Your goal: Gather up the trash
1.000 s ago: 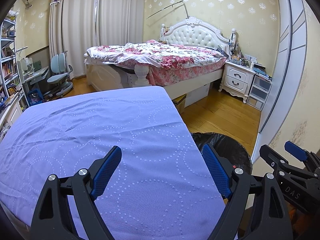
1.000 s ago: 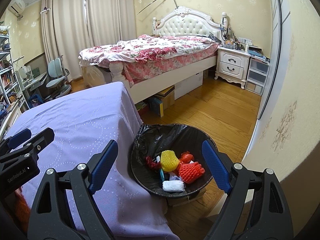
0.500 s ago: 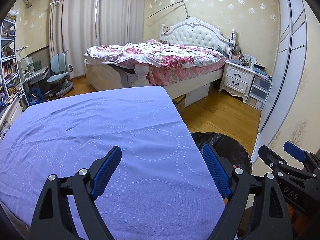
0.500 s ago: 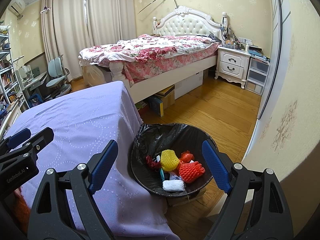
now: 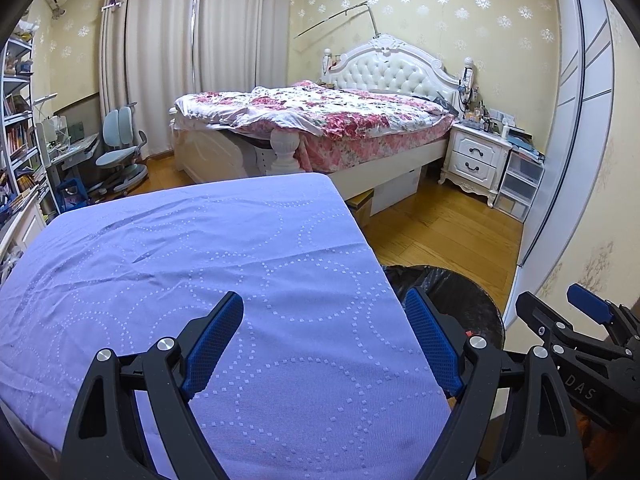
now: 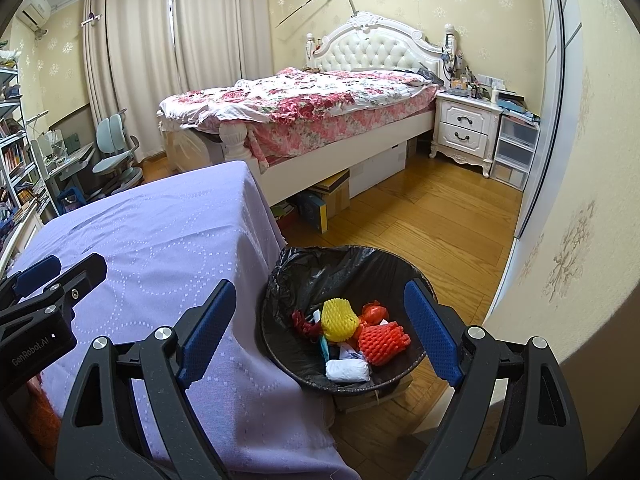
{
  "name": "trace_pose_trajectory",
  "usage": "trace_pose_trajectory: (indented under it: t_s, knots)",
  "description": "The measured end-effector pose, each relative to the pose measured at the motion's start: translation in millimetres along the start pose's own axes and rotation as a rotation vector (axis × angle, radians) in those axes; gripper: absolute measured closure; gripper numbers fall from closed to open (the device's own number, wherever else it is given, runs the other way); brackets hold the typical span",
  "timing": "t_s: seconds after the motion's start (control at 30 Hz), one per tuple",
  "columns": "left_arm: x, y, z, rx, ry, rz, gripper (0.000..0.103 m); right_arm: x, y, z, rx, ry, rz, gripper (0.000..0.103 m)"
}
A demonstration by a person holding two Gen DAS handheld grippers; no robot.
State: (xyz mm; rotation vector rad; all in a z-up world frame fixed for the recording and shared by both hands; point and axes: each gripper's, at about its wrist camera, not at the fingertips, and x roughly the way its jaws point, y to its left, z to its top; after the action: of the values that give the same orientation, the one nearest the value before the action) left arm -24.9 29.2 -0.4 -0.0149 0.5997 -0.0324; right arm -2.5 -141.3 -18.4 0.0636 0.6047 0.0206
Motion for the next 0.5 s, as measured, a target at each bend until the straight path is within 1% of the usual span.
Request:
trace_pose_trajectory:
  t_s: [0.37, 0.5]
  knots:
    - [-5.0, -5.3, 1.2, 0.010, -0.005, 0.001, 0.020, 0.1, -0.1, 0.1, 0.000, 0.001, 0.000, 0.019]
    - [-5.2, -6.0, 1.0, 0.011, 0.000, -0.014, 0.020, 0.1, -0.2, 0.2, 0.001, 0.001, 0.000, 0.019]
